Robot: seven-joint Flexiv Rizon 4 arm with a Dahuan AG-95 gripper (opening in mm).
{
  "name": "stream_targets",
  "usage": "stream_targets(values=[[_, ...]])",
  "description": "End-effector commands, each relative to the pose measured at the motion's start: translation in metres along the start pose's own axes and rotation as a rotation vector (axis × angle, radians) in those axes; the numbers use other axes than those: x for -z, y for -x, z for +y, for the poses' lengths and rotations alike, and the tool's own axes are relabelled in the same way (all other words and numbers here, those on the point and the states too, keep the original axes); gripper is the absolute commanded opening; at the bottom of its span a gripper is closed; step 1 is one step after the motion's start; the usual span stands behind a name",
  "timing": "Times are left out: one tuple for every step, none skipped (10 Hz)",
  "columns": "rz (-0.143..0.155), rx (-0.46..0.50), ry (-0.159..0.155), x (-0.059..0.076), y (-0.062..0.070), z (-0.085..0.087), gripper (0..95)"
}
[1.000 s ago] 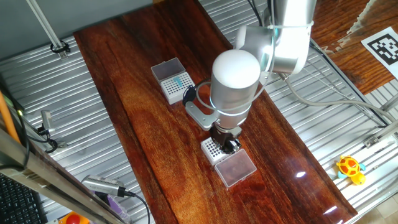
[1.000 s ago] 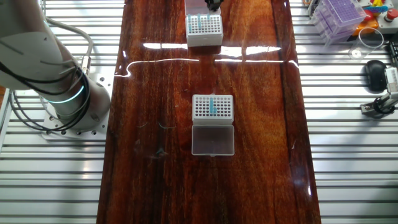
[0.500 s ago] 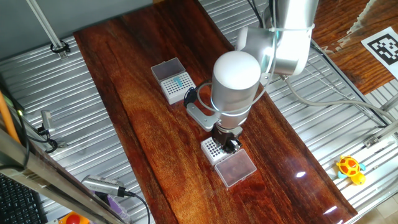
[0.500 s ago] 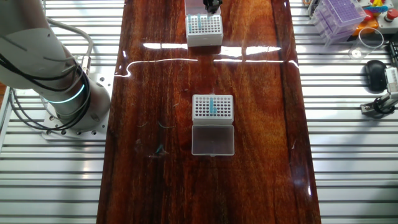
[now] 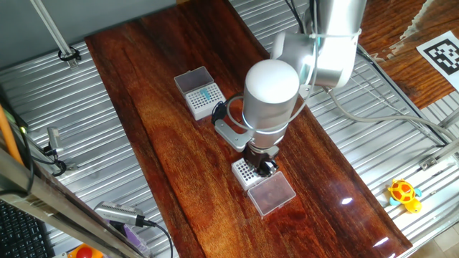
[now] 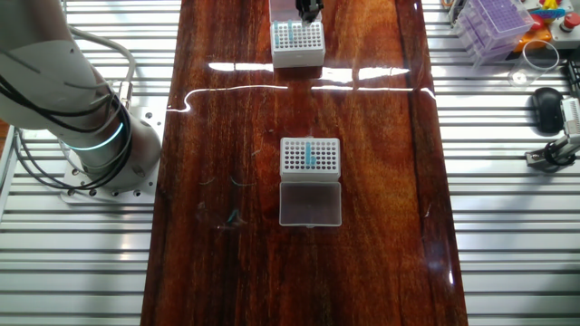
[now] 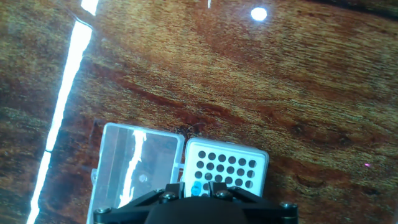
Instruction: Transfer all medium pipette tips from one holder to another
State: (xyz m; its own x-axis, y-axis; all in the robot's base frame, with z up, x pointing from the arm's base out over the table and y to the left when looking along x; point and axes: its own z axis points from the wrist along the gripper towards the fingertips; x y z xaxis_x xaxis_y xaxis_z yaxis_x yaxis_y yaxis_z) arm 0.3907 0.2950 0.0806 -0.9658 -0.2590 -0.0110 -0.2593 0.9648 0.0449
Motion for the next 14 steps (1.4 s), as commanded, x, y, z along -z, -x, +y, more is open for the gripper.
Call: stream_targets(values=[[0.0, 0.001, -0.001, -0.0001, -0.0004, -0.0004, 19.0], [-0.001, 0.002, -0.002, -0.0009, -0.0003, -0.0005, 19.0], [-0.001, 0.0, -0.003, -0.0024, 0.0, -0.0005, 19.0], [-0.002, -0.003, -0.003, -0.0035, 0.0002, -0.0006, 19.0], [-0.002, -0.003, -0.003, -0.0038, 0.0002, -0.0006, 19.0], [-0.001, -0.011, -0.003, -0.0047, 0.0006, 0.0, 0.0], [-0.001, -0.014, -0.003, -0.0051, 0.0007, 0.0002, 0.0], [-0.001, -0.02, -0.003, -0.0056, 0.001, 0.0007, 0.0], [0.0, -0.021, -0.004, -0.0058, 0.0011, 0.001, 0.0], [0.0, -0.019, -0.004, -0.0058, 0.0012, 0.001, 0.0], [0.0, -0.017, -0.004, -0.0055, 0.0011, 0.001, 0.0], [0.001, -0.017, -0.003, -0.0049, 0.0011, 0.0012, 0.0], [0.001, -0.016, -0.003, -0.0026, 0.0008, 0.0016, 0.0], [0.002, -0.016, -0.002, 0.0008, 0.0004, 0.0024, 0.0]])
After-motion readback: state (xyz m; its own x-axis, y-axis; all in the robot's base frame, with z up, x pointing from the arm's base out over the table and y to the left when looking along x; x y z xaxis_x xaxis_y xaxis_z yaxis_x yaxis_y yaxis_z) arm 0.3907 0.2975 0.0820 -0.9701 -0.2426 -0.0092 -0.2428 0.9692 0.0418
